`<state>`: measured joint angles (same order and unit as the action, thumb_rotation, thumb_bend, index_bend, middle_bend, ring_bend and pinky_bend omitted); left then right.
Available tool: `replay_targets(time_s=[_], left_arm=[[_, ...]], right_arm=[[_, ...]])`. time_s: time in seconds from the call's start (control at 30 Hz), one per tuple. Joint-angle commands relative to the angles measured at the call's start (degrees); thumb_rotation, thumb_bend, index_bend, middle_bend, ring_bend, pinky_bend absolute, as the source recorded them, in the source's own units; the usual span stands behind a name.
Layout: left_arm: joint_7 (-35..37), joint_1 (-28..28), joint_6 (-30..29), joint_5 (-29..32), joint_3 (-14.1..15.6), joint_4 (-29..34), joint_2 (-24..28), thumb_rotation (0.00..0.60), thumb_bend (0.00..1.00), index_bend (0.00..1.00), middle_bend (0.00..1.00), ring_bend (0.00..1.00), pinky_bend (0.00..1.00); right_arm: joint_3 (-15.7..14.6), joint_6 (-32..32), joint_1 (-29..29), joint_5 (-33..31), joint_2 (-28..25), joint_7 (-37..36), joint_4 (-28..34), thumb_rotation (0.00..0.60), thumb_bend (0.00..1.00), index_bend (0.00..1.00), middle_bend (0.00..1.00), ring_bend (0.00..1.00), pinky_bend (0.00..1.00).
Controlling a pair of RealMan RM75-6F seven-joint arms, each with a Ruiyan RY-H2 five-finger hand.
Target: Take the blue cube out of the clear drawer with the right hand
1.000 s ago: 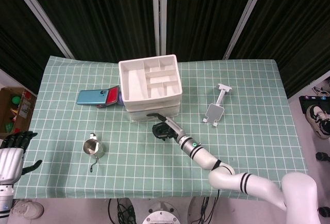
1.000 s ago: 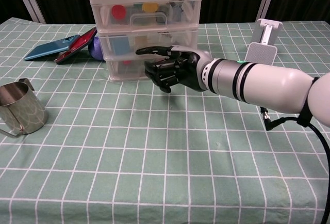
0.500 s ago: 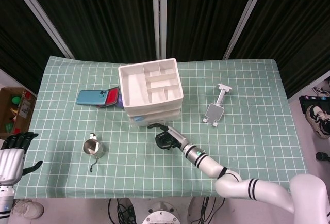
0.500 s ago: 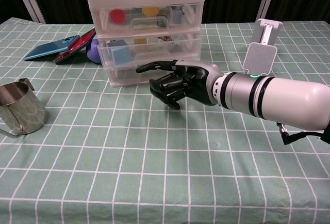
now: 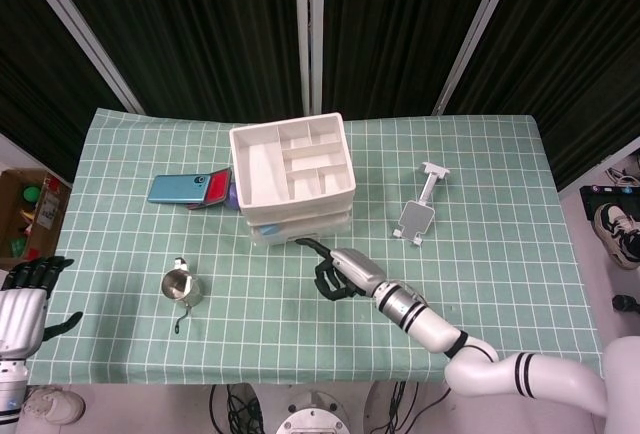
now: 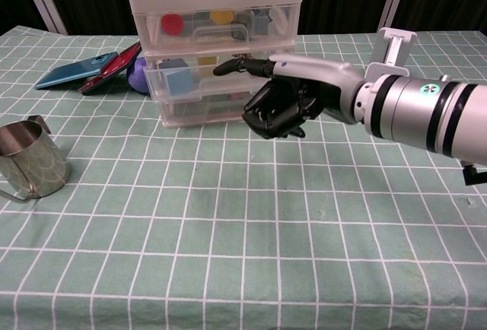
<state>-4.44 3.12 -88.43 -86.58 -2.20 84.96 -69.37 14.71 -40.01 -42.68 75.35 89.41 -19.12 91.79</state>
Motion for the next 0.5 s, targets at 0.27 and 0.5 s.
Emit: replay_targets(time_s=[0.27, 0.5], left_arm=[[-0.4, -0.1, 0.3, 0.3, 0.0, 0.4, 0.2, 0.6, 0.06, 0.22, 0.22, 0.17, 0.19], [-0.5, 0.2, 0.4, 0.2, -0.1, 0.5, 0.3, 0.6, 0.06, 0.22, 0.22, 0.17, 0.19]], right_arm=[[1.7, -0.5, -4.2, -13.7, -2.8, 12.1, 1.4, 0.6, 0.49, 0.1, 0.7, 0.74, 0.82], [1.5, 0.5, -6.0, -17.7, -2.2, 13.8, -0.2, 0.6, 0.49, 0.11, 0.7, 0.74, 0.83]])
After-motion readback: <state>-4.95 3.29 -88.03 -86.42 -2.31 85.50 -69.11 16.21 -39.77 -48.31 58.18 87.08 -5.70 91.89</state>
